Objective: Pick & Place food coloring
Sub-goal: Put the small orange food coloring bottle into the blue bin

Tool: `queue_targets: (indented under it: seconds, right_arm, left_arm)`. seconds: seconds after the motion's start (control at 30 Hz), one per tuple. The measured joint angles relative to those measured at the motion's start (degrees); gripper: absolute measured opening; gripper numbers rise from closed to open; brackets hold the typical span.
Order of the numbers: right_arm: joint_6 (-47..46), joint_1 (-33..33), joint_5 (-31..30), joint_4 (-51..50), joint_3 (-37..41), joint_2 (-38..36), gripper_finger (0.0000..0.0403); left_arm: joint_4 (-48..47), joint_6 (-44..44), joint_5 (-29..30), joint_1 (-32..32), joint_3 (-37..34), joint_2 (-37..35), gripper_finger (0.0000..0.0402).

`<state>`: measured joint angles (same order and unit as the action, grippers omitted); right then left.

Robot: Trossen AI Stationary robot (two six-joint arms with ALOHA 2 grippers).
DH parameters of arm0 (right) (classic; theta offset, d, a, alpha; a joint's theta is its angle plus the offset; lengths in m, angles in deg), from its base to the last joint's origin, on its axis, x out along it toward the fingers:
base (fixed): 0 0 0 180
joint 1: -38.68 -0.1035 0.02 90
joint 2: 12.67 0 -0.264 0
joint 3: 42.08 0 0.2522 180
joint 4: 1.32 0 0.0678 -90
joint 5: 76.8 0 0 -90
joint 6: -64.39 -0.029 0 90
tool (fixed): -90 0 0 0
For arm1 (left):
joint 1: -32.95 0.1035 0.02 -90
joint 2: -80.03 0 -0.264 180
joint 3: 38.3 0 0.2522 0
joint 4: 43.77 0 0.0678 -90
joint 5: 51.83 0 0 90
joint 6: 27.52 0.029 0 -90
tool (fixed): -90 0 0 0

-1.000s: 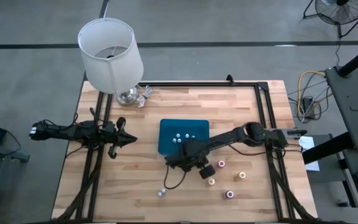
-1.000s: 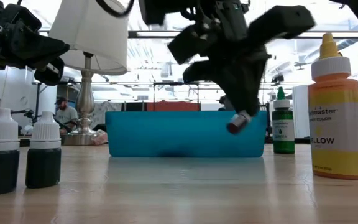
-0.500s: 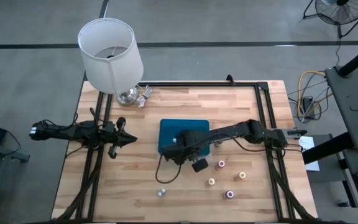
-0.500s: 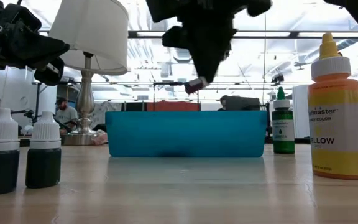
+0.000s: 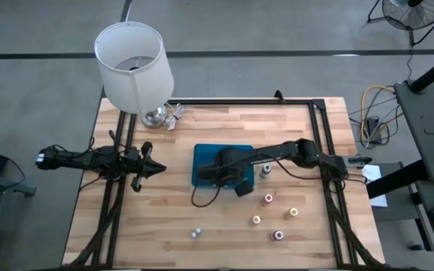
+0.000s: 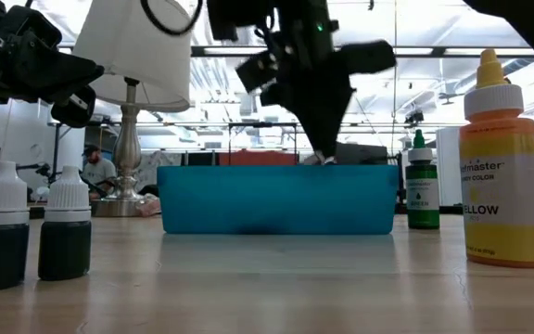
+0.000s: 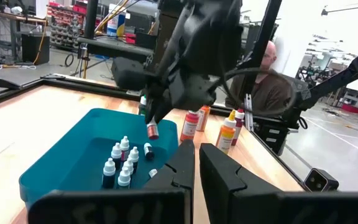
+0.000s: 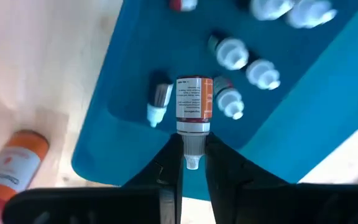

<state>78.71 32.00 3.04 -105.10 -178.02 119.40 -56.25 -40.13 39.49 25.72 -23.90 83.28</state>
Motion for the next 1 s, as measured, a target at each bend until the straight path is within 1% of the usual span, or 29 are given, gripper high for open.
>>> queue_targets:
  seconds: [0.17, 0.33, 0.53, 1.0]
  right_arm:
    - [0.16, 0.10, -0.89, -0.02, 4.83, 0.00, 0.0038]
    - [0.63, 0.48, -3.47, -0.03, 8.55, 0.00, 0.0038]
    - [0.67, 0.71, -3.62, -0.02, 12.32, 0.00, 0.0038]
    - [1.14, 0.90, -6.37, 0.00, 15.40, 0.00, 0.0038]
  left_arm:
    - [0.00, 0.00, 0.00, 0.01, -0.01, -0.01, 0.0000]
    - [-0.01, 0.00, 0.00, 0.00, -0.02, 0.00, 0.0000]
    - [0.00, 0.00, 0.00, 0.01, -0.01, -0.01, 0.0000]
    - [-0.01, -0.01, 0.00, -0.01, 0.01, 0.01, 0.0000]
